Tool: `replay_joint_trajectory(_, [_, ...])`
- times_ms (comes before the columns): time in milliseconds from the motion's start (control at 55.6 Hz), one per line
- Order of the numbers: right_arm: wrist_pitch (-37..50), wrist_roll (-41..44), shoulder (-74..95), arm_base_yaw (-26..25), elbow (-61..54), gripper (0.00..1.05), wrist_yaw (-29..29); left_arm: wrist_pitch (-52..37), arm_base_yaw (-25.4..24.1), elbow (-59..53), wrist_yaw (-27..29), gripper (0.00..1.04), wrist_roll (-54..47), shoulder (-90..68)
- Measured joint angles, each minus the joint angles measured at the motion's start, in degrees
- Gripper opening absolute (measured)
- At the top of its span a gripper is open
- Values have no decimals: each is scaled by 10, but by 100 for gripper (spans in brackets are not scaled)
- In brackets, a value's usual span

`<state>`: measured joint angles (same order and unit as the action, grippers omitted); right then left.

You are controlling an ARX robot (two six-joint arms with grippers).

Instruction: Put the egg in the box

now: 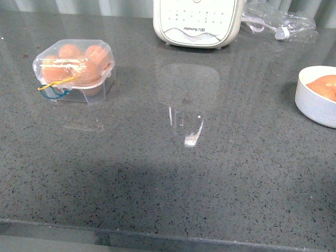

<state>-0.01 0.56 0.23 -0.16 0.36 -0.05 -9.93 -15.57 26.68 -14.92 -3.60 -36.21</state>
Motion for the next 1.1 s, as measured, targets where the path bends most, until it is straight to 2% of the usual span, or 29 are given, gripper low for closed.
replay_joint_trajectory(126, [0,0,0,0,0,97,0,-21,33,-63,31,42,23,40])
replay_joint_trajectory(288, [0,0,0,0,0,97,0,-34,73,-132,70,5,31,89])
replay_joint_trajectory(378, [0,0,0,0,0,97,0,-36,91,-159,88,4,35,115])
replay_joint_trajectory(432, [0,0,0,0,0,97,0,-36,130,-174,140,4,35,131])
replay_joint_trajectory(522, [0,0,0,0,0,97,0,-35,154,-193,147,4,35,153])
replay_joint_trajectory(1097, [0,0,0,0,0,97,0,2,156,-242,149,4,36,240])
